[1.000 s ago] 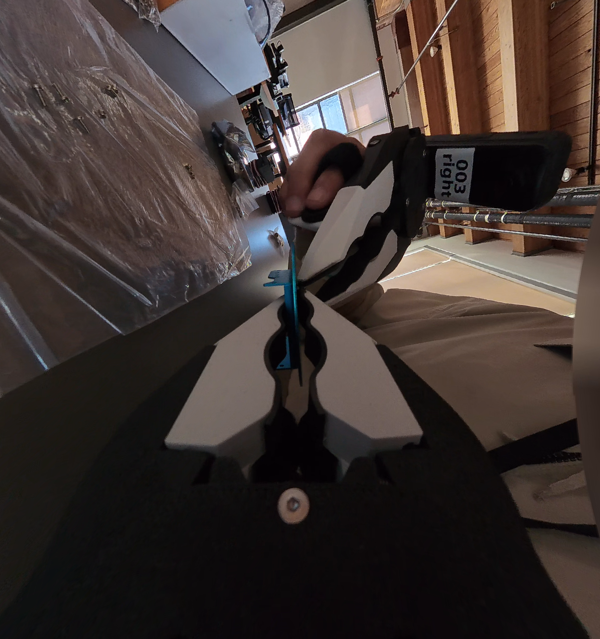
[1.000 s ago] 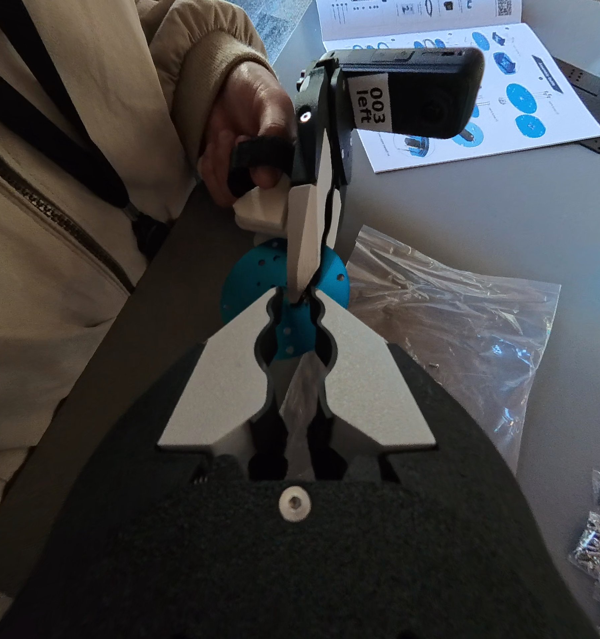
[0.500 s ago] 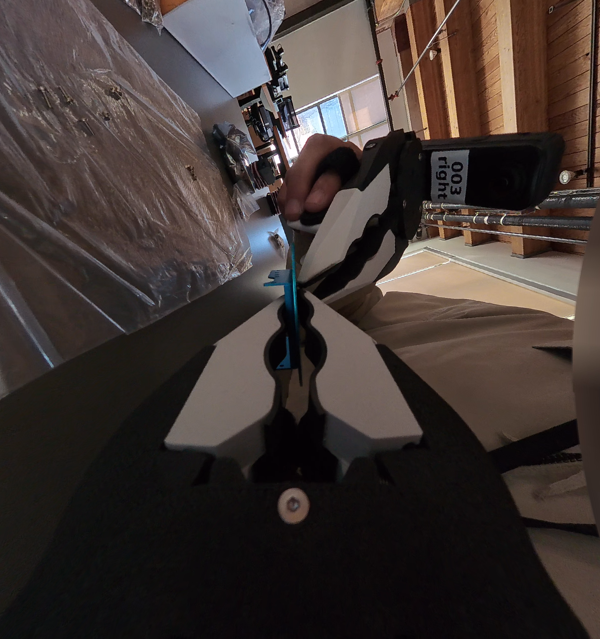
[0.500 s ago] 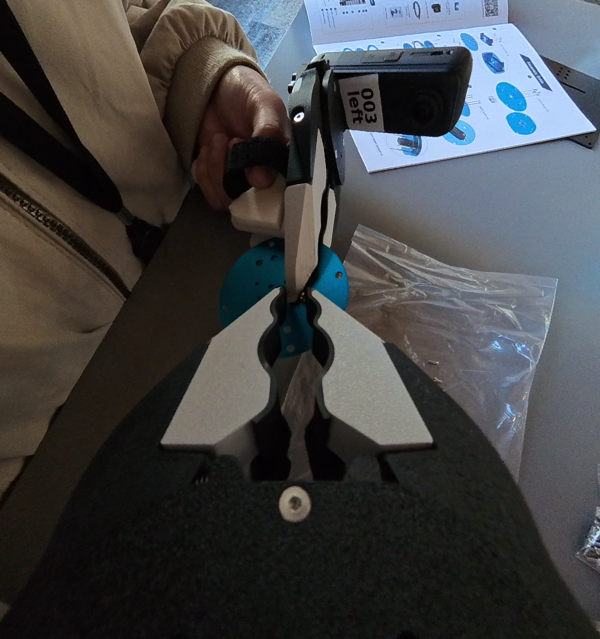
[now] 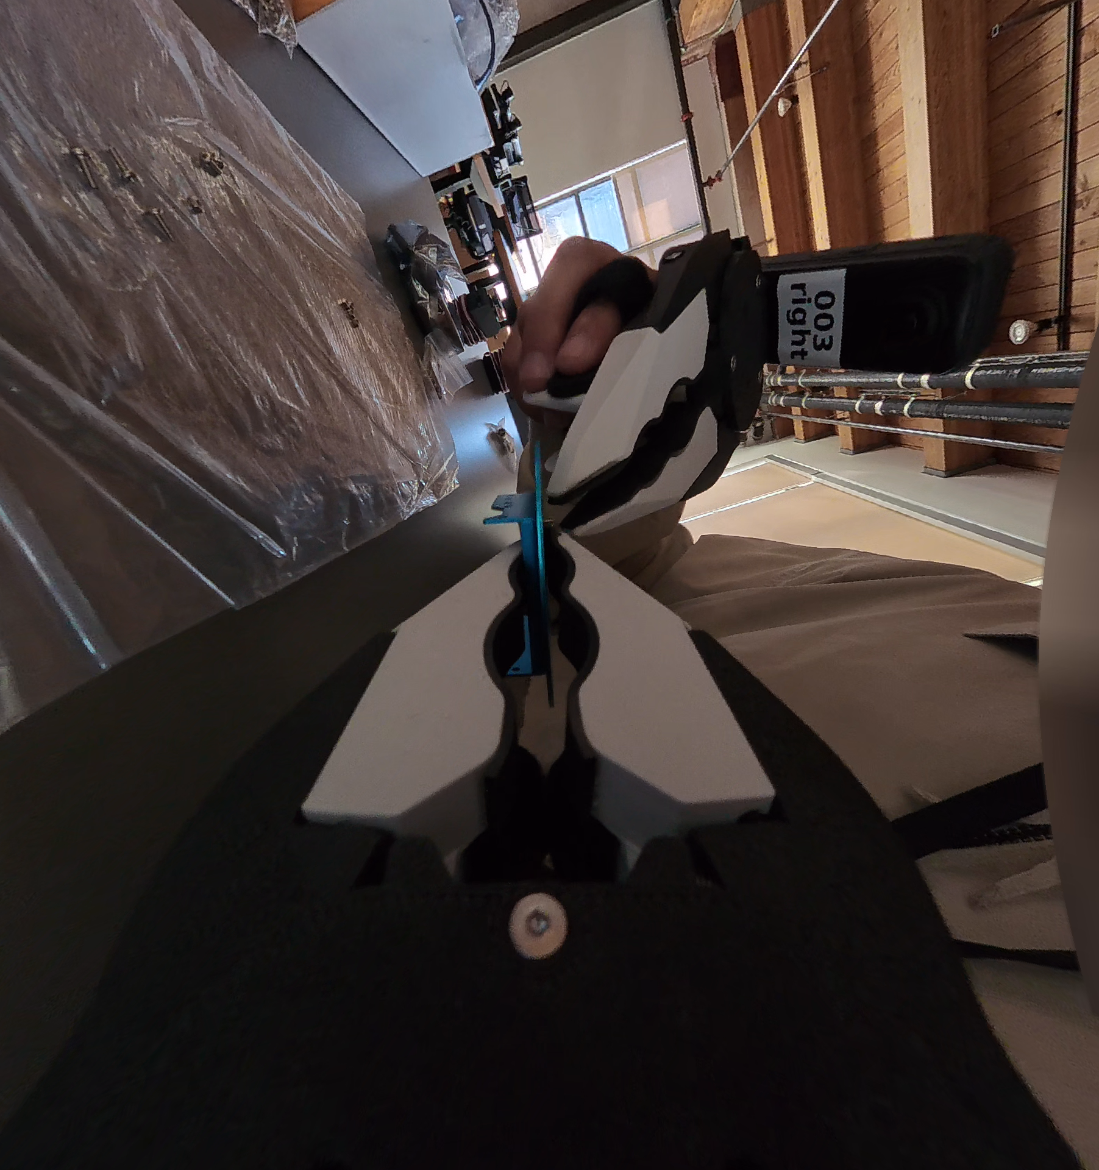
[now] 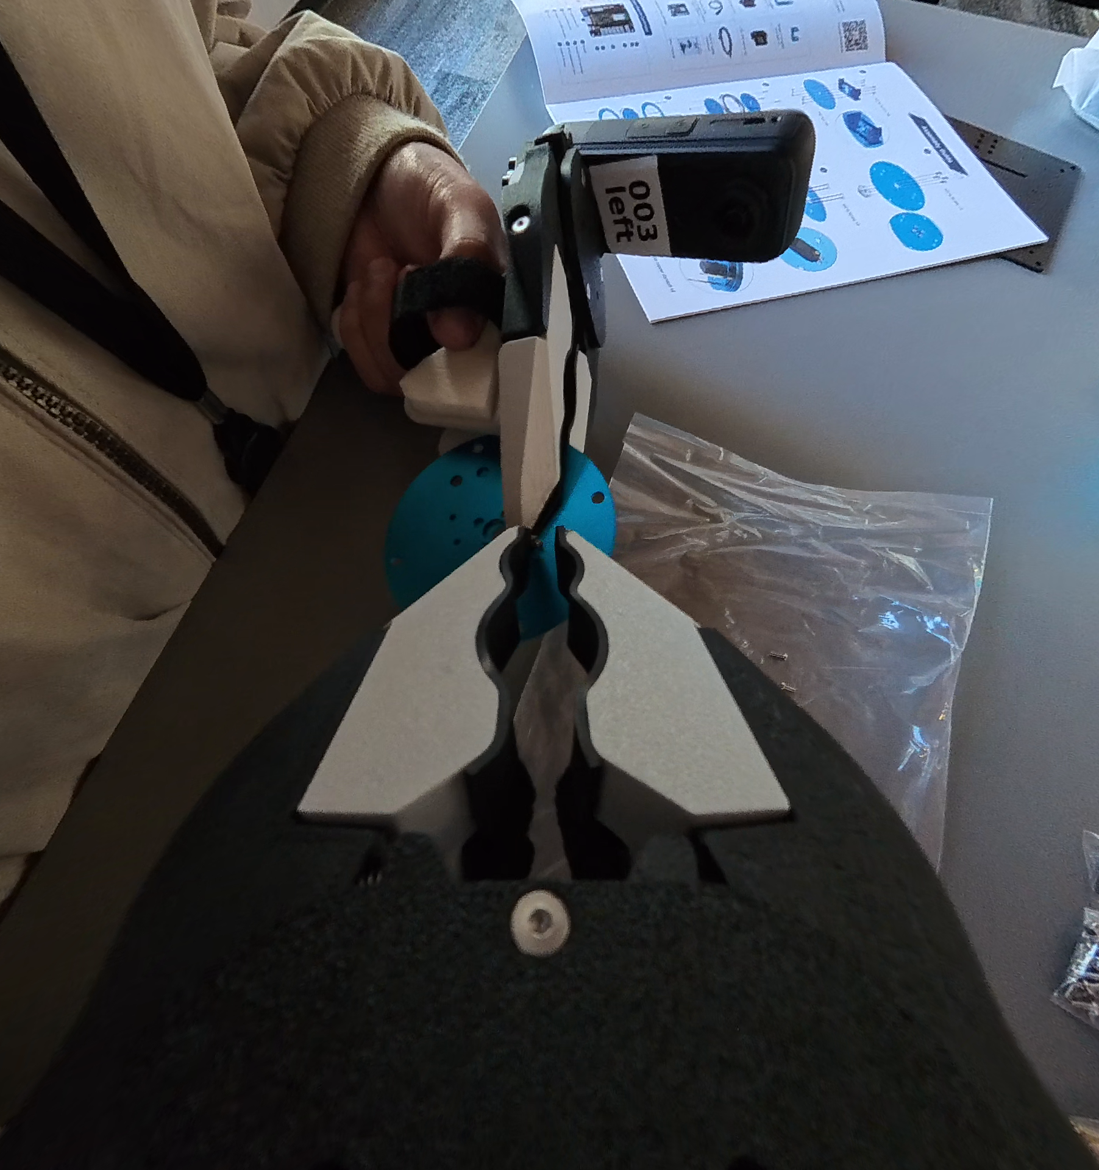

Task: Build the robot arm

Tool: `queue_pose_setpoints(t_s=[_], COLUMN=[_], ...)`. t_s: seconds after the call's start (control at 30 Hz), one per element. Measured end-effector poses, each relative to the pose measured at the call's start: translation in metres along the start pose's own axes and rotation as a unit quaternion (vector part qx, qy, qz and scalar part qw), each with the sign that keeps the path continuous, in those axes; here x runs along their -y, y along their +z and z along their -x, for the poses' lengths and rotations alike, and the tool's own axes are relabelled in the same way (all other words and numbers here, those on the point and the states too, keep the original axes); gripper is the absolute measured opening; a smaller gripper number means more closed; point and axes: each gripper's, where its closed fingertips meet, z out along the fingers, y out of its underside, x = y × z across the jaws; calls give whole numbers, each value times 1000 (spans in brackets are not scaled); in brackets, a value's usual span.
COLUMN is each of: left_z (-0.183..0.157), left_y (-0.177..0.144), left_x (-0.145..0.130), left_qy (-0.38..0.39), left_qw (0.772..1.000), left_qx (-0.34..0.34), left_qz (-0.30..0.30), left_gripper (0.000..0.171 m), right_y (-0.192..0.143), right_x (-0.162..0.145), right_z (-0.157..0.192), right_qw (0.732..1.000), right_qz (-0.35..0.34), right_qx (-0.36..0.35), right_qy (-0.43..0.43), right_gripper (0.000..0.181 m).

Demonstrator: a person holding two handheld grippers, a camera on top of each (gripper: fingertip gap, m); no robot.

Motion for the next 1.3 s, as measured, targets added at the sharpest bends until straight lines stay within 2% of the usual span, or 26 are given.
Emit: queue_pose_setpoints(t_s=[0.3, 0.73, 1.07, 1.2, 1.3], left_z=[0, 0, 8, 17, 22], left_y=[0, 0, -2, -7, -9], left_x=[0, 0, 11, 22, 27], left_qy=[4, 2, -12, -18, -2], left_qw=[1000, 1000, 1000, 998, 997], left_qx=[3, 3, 20, 42, 66], left_qz=[0, -2, -21, -44, -49], left_gripper=[0, 0, 1, 1, 1], right_y=[-4, -1, -9, -21, -26], right_x=[-2, -2, -12, -11, -28], right_z=[-4, 10, -4, -9, 2], right_qw=[1000, 1000, 999, 995, 990], right_qz=[5, 10, 15, -21, -5], right_qx=[-12, 18, -39, -90, -114], right_qy=[2, -13, 0, 44, 84], right_gripper=[5, 4, 6, 8, 9])
